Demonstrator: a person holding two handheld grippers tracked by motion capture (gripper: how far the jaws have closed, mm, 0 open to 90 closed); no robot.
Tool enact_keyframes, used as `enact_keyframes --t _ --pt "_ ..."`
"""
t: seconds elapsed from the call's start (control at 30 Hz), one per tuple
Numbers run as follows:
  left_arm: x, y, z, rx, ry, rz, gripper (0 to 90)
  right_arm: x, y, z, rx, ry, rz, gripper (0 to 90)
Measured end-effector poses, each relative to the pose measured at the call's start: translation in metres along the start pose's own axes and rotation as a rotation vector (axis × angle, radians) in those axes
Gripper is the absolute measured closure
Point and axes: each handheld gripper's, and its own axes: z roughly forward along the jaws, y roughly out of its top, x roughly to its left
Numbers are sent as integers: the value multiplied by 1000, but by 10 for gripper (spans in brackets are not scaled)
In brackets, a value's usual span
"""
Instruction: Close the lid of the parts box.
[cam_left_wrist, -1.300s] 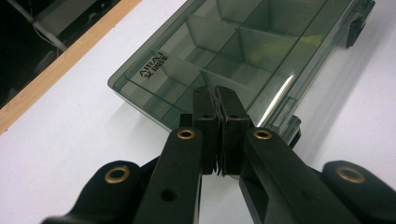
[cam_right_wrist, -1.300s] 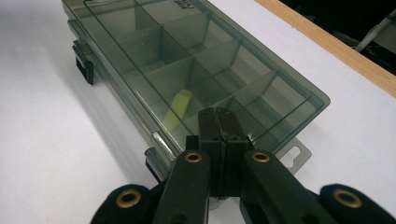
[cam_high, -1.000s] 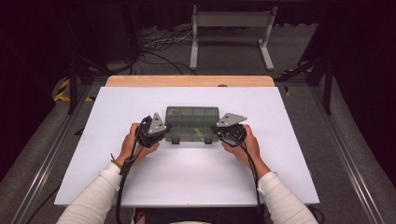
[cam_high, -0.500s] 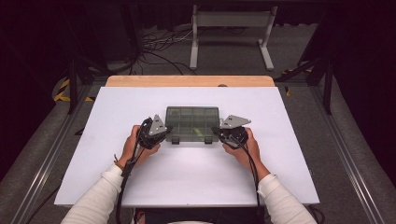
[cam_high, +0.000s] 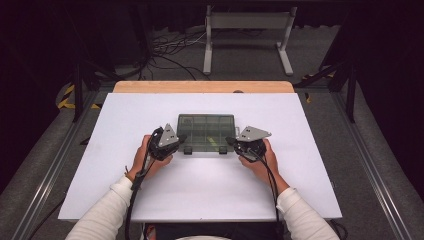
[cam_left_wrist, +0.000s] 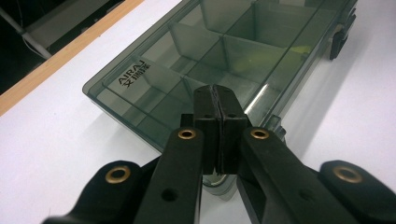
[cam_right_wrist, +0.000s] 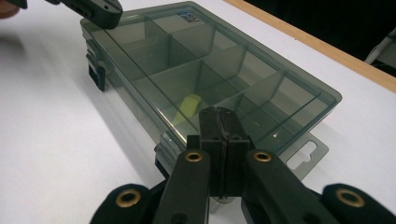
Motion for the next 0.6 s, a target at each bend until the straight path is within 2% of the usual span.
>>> enact_keyframes --t 0.1,0.2,0.47,0.6 --pt "1 0 -2 -1 -2 7 852 0 1 0 6 -9 -8 887" --pt "3 1 -6 -11 -2 33 829 0 2 -1 7 -3 2 876" --pt "3 3 -12 -42 -21 28 802 2 4 -1 -5 4 6 836" --pt "0 4 -13 -52 -34 38 779 3 5 -2 -9 1 9 809"
